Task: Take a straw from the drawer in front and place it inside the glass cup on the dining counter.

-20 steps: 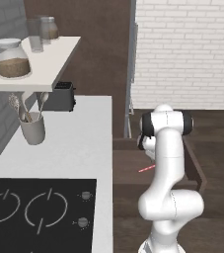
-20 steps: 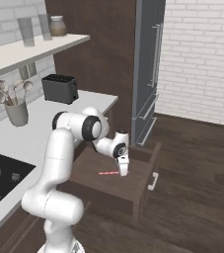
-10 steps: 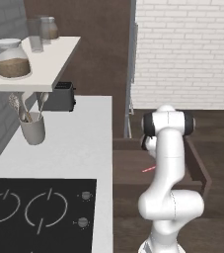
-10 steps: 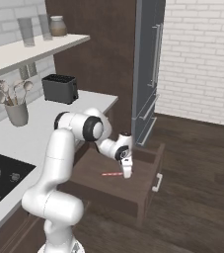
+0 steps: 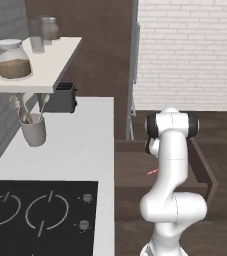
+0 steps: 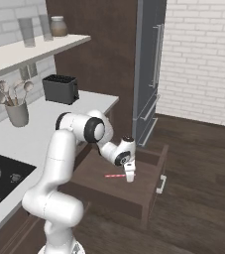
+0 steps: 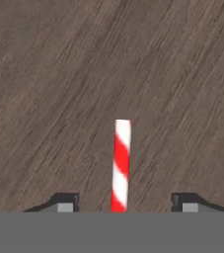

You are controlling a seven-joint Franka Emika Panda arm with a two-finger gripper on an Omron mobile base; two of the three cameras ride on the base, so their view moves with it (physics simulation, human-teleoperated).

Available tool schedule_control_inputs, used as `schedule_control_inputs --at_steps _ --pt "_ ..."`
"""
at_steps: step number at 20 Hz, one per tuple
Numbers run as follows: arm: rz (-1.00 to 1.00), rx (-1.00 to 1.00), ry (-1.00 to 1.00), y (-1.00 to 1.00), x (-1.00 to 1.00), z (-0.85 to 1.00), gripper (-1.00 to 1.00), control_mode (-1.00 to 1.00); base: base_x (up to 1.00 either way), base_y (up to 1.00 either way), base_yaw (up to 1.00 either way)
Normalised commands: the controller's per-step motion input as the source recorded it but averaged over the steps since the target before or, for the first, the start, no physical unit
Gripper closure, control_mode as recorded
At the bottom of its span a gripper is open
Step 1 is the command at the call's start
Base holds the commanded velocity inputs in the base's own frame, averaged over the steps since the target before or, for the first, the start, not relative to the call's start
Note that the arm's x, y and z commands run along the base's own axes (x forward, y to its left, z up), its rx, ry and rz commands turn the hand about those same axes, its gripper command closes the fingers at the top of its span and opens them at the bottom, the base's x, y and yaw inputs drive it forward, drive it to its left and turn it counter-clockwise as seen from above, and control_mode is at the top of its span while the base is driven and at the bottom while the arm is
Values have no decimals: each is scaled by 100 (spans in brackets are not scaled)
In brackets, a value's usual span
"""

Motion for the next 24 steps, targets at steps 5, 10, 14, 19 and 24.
schedule_control_inputs --at_steps 5,10,14,19,24 --pt "-6 1 8 -23 0 -18 100 -100 0 0 0" --pt "-5 1 9 -21 0 -5 100 -100 0 0 0" --pt "-5 0 2 -19 0 0 100 -100 0 0 0" --pt "-2 0 -3 -18 -26 18 100 -100 0 0 0" --pt "0 0 -30 -1 -73 100 100 -100 0 0 0"
